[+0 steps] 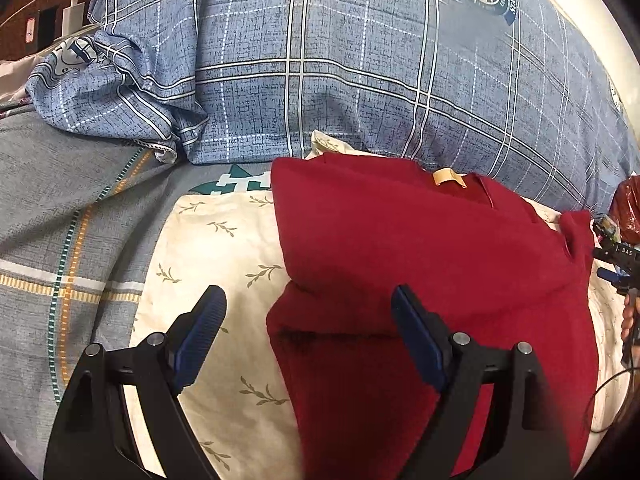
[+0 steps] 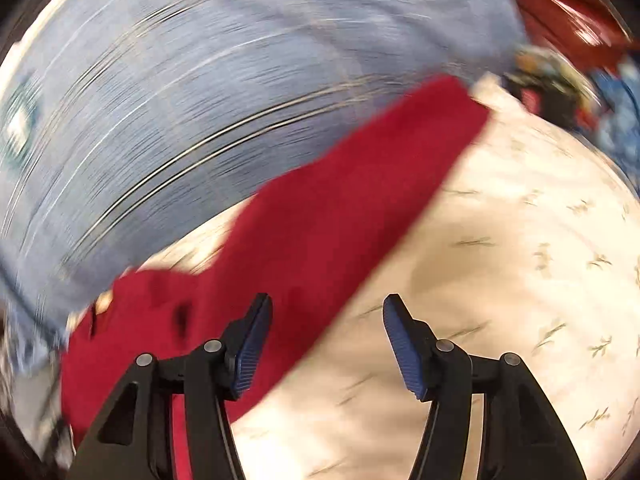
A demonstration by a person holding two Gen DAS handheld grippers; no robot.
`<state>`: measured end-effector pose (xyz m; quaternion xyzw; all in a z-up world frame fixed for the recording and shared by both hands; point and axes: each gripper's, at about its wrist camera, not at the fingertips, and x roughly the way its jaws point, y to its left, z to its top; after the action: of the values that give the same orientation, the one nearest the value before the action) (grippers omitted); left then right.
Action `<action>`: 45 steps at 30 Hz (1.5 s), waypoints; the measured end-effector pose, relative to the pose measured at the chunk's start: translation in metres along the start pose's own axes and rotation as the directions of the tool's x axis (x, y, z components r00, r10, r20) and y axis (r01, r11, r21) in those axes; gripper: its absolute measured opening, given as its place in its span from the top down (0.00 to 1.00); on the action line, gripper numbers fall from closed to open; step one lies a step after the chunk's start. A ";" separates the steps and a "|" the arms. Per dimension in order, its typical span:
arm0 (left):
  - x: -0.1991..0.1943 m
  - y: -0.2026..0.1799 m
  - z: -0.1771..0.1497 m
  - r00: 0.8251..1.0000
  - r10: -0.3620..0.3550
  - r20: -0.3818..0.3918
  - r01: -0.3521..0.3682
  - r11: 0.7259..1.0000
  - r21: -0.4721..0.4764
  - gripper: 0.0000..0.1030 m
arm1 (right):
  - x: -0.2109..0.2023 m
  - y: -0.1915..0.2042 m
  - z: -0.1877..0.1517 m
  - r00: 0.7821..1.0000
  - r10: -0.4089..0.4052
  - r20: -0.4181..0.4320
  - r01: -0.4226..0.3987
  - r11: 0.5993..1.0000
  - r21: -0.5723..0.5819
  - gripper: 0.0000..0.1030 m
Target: Fold small clothes
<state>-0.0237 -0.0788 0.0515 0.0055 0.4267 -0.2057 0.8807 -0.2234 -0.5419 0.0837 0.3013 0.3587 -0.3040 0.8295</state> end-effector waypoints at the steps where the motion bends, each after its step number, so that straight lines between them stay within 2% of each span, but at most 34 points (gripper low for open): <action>1: 0.001 0.000 0.000 1.000 0.000 -0.002 0.000 1.000 0.001 0.17 | 0.003 -0.008 0.005 1.000 -0.001 0.009 0.000 1.000 0.025 0.41; 6: 0.008 0.000 -0.003 1.000 0.002 -0.024 -0.002 1.000 0.002 0.17 | 0.015 -0.036 0.028 0.998 0.002 0.055 -0.010 0.990 0.141 0.41; 10: 0.011 0.000 -0.004 1.000 -0.004 -0.030 0.004 1.000 -0.006 0.17 | 0.032 -0.049 0.051 0.997 -0.017 0.074 0.002 0.982 0.188 0.42; 15: 0.014 -0.001 -0.003 0.999 -0.004 -0.039 0.003 1.000 -0.006 0.17 | 0.047 -0.058 0.069 0.992 -0.002 0.125 -0.027 0.973 0.229 0.43; 16: 0.015 -0.001 -0.003 0.999 -0.005 -0.041 0.005 1.000 -0.006 0.17 | 0.050 -0.060 0.072 0.992 -0.003 0.129 -0.028 0.970 0.241 0.45; 18: 0.016 0.000 -0.003 0.999 -0.010 -0.044 0.009 1.000 -0.009 0.17 | 0.052 -0.062 0.078 0.991 -0.008 0.132 -0.025 0.968 0.248 0.64; 19: 0.016 0.000 -0.003 0.999 -0.012 -0.045 0.011 1.000 -0.011 0.17 | 0.052 -0.063 0.081 0.992 -0.008 0.127 -0.023 0.970 0.243 0.90; 22: 0.015 0.001 -0.002 0.999 -0.014 -0.044 0.013 1.000 -0.015 0.17 | 0.041 -0.070 0.088 0.989 0.054 0.136 -0.086 0.967 0.240 0.93; 29: 0.003 0.003 0.000 1.000 -0.011 -0.004 0.011 1.000 -0.022 0.17 | -0.044 -0.065 0.089 0.966 0.093 0.240 -0.127 0.983 0.131 0.94; 33: -0.010 0.007 0.004 0.999 -0.023 0.030 0.024 0.999 -0.036 0.17 | -0.093 -0.020 0.081 0.946 0.184 0.267 -0.184 0.983 -0.026 0.94; 36: -0.017 0.012 0.006 0.998 -0.027 0.051 0.030 0.998 -0.058 0.17 | -0.108 0.035 0.070 0.927 0.305 0.216 -0.266 0.945 -0.192 0.93; 39: -0.020 0.018 0.008 0.998 -0.035 0.061 0.040 0.995 -0.090 0.17 | -0.102 0.110 0.035 0.912 0.397 0.103 -0.336 0.866 -0.371 0.94; 41: -0.021 0.021 0.009 0.997 -0.042 0.067 0.049 0.993 -0.107 0.17 | -0.080 0.160 0.001 0.901 0.434 -0.008 -0.389 0.800 -0.457 0.94; 43: -0.023 0.023 0.009 0.996 -0.045 0.073 0.054 0.991 -0.119 0.17 | -0.052 0.202 -0.037 0.892 0.436 -0.120 -0.430 0.735 -0.524 0.94; 45: -0.024 0.025 0.009 0.996 -0.053 0.077 0.062 0.990 -0.126 0.17 | -0.016 0.235 -0.079 0.896 0.391 -0.211 -0.437 0.687 -0.581 0.91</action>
<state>-0.0211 -0.0492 0.0709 -0.0710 0.4063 -0.2033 0.8880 -0.0954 -0.3320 0.1182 0.0985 0.3892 0.0353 0.9152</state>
